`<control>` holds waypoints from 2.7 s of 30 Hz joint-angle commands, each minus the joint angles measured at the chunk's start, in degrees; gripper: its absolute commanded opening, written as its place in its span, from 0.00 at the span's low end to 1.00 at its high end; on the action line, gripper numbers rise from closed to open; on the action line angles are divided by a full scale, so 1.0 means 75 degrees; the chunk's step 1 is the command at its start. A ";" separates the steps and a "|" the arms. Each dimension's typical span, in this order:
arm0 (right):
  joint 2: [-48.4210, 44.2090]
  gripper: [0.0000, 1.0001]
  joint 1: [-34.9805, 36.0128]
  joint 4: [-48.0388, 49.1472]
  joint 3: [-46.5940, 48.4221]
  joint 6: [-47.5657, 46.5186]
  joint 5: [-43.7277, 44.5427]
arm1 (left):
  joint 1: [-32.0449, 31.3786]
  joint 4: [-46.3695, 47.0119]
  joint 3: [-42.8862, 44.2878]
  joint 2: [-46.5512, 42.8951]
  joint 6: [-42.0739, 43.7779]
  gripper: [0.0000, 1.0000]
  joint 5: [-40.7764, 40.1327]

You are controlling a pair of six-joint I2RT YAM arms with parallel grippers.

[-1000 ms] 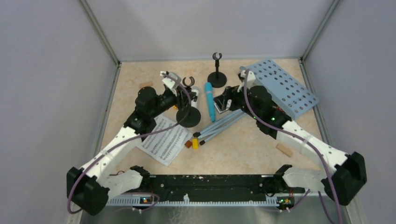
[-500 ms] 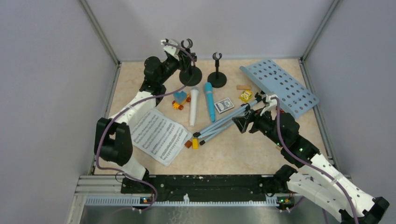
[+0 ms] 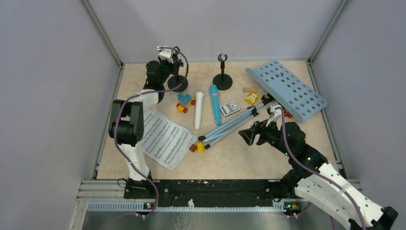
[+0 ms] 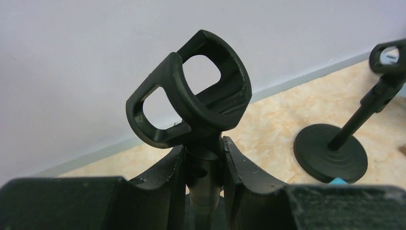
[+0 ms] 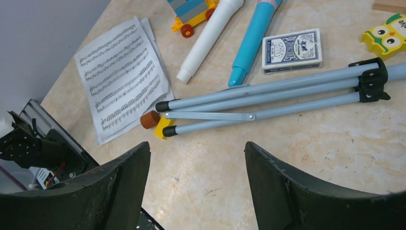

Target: Pack up the instrument practice props

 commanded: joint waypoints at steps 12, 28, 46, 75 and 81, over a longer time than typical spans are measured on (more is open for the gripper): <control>-0.0328 0.71 -0.0008 -0.0223 0.0056 0.0180 -0.0224 | -0.0037 0.1711 -0.0923 -0.0131 -0.0739 0.54 0.0387; 0.0338 0.71 -0.0012 -0.2760 0.1237 0.1093 0.1317 | -0.0038 -0.2376 -0.1764 -0.2822 -0.1614 0.99 -0.2319; 0.1578 0.81 -0.3966 -0.2034 0.2012 0.0569 -0.2966 | -0.0045 -0.8959 -0.3615 -0.9415 -0.2621 0.99 -0.1253; -0.4046 0.82 -0.3976 -0.1171 -0.0079 -0.3296 -0.2616 | -0.0048 -0.9119 -0.4750 -1.1686 -0.2667 0.99 -0.2330; -0.4046 0.86 -0.3976 -0.1128 -0.0195 -0.3216 -0.2580 | -0.0048 -0.9081 -0.4744 -1.1550 -0.2644 0.99 -0.2060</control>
